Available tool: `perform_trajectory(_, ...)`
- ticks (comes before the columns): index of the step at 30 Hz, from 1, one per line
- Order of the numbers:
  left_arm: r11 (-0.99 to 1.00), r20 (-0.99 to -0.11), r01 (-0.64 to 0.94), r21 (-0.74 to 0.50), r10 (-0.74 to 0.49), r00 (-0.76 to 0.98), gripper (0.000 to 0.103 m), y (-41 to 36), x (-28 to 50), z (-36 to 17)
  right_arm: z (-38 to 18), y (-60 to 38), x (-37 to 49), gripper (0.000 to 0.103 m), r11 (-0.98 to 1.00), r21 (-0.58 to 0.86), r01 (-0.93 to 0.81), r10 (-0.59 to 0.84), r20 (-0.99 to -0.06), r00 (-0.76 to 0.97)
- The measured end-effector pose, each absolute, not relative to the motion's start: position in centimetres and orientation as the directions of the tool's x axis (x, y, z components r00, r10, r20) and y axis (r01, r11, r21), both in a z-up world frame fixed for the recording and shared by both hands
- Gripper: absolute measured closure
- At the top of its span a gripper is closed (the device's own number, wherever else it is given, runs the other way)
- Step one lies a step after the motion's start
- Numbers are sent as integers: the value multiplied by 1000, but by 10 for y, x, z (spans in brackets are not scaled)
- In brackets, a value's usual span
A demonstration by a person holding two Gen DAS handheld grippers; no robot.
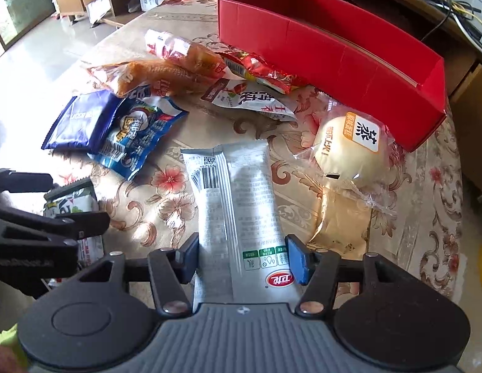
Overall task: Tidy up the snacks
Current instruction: 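Lift the Kaprons wafer with the left tool while the right tool lifts the silver packet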
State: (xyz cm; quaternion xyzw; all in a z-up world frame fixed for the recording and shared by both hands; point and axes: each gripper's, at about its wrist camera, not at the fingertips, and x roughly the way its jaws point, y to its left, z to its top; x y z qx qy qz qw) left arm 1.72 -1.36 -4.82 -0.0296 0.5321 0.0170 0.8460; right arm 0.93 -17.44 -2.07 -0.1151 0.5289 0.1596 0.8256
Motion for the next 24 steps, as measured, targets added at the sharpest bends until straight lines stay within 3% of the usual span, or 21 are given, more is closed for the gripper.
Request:
perform_trajectory(5, 999, -901, -39, 18, 34, 432, 19, -23, 25, -49, -21, -178, 13, 41, 930, -2, -368, 152, -909, 388)
perform_trajectory(9, 995, -904, -66, -77, -41, 425, 26, -12, 26, -42, -24, -178, 20, 36, 934, 12, -358, 157, -912, 380)
perform_trajectory(11, 991, -906, -102, -90, -39, 422, 22, -3, 23, -36, -26, -179, 25, 23, 933, 44, -357, 182, -915, 361)
perform_trajectory(15, 983, -911, -144, -114, -46, 411, 19, 1, 12, -31, -30, -170, 27, 12, 919, 35, -392, 181, -922, 342)
perform_trajectory(18, 977, -925, -162, -136, -66, 374, 18, -8, 9, -37, -31, -168, 28, 13, 905, 19, -425, 181, -921, 344)
perform_trajectory(21, 981, -937, -168, -101, -37, 347, 16, -16, 10, -45, -28, -172, 32, 23, 892, 15, -451, 194, -915, 353)
perform_trajectory(23, 981, -939, -178, -79, -13, 345, 15, -21, 12, -47, -25, -176, 33, 43, 886, 16, -463, 206, -908, 364)
perform_trajectory(24, 981, -940, -183, -68, -1, 341, 15, -23, 13, -47, -23, -177, 33, 47, 882, 17, -470, 213, -906, 367)
